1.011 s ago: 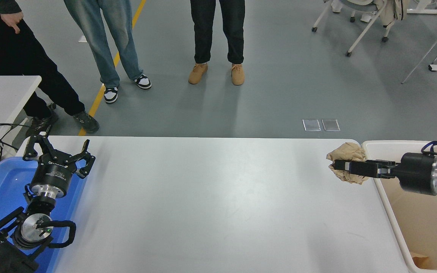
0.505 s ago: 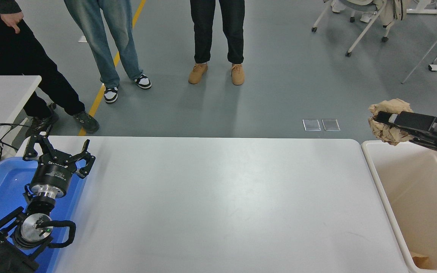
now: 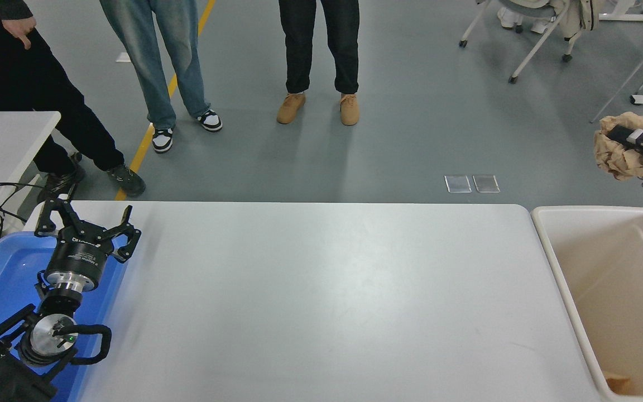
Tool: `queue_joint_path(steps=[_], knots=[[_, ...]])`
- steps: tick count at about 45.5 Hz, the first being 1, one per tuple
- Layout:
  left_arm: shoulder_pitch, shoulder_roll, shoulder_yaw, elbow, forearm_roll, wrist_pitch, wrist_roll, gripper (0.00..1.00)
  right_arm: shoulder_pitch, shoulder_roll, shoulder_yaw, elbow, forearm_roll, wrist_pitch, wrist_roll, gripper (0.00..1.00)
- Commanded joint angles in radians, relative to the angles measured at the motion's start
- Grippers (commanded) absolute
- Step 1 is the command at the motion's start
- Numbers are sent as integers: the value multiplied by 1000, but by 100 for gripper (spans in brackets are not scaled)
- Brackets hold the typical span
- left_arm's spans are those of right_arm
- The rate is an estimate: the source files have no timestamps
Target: Clean the table surface
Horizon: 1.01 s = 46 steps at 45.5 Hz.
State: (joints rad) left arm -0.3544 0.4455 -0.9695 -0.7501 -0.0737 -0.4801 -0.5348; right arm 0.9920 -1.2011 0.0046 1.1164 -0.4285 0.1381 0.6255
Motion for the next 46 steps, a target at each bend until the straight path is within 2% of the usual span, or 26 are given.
queue_joint_path(steps=[1,22,33,46], knots=[[0,-1,0,0,0,0,1,99,-91,107,6,-194,189,0,19,0],[0,1,0,0,0,0,-1,99,-285,357,8,-573,484,6,-13,0],[0,1,0,0,0,0,1,99,-381,541,11,-855,608,11,-125,0],[0,-1,0,0,0,0,-1,99,-470,638,66,-949,619,8,-197,0]])
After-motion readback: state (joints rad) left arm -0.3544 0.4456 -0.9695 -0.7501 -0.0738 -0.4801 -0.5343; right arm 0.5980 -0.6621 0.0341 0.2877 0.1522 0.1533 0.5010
